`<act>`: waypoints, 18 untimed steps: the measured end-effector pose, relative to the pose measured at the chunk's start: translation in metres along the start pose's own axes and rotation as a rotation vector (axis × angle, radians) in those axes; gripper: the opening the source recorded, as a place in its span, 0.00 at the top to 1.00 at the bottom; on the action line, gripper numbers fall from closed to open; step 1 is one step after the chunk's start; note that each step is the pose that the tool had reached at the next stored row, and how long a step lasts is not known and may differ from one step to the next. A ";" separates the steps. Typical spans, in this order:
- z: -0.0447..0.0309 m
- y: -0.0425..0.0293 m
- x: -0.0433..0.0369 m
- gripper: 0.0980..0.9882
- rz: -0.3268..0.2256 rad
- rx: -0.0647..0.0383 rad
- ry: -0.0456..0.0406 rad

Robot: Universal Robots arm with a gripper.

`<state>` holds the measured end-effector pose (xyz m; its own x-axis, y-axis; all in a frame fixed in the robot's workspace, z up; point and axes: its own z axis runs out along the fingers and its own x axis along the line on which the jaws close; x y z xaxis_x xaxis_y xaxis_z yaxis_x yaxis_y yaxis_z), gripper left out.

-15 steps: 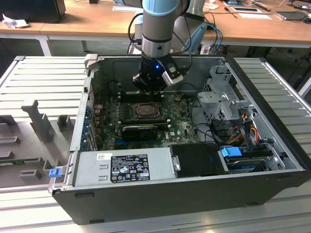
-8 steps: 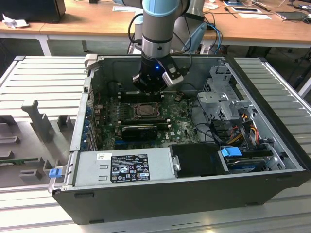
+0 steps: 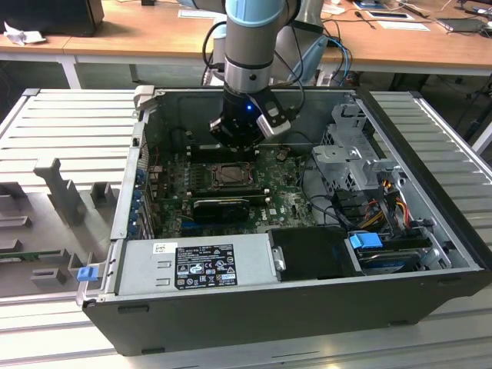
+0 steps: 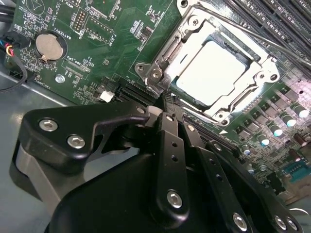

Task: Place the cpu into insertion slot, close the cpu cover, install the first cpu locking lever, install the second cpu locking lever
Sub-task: 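Install the second cpu locking lever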

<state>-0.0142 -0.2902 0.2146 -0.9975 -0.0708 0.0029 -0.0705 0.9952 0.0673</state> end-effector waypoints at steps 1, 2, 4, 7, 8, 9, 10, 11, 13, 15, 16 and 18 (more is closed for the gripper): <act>-0.0007 0.0001 0.0000 0.99 0.000 0.000 0.0000; -0.0024 0.0002 0.0000 0.99 0.000 0.000 -0.0001; -0.0044 0.0003 0.0000 0.99 0.000 0.000 -0.0002; -0.0085 0.0006 0.0000 0.99 0.000 0.000 -0.0001; -0.0097 0.0007 0.0000 0.99 0.000 0.000 -0.0002; -0.0097 0.0007 0.0000 0.99 0.000 0.000 -0.0003; -0.0098 0.0005 0.0000 0.99 0.000 0.000 -0.0002; -0.0099 -0.0004 0.0001 0.99 0.000 0.000 -0.0001; -0.0099 -0.0011 0.0001 0.99 0.000 0.000 -0.0001; -0.0100 -0.0020 0.0002 0.99 0.000 0.000 -0.0001; -0.0100 -0.0025 0.0002 0.99 0.000 0.000 -0.0002; -0.0101 -0.0035 0.0003 0.99 0.000 0.000 -0.0001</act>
<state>-0.0142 -0.2944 0.2244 -0.9975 -0.0709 0.0027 -0.0706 0.9952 0.0675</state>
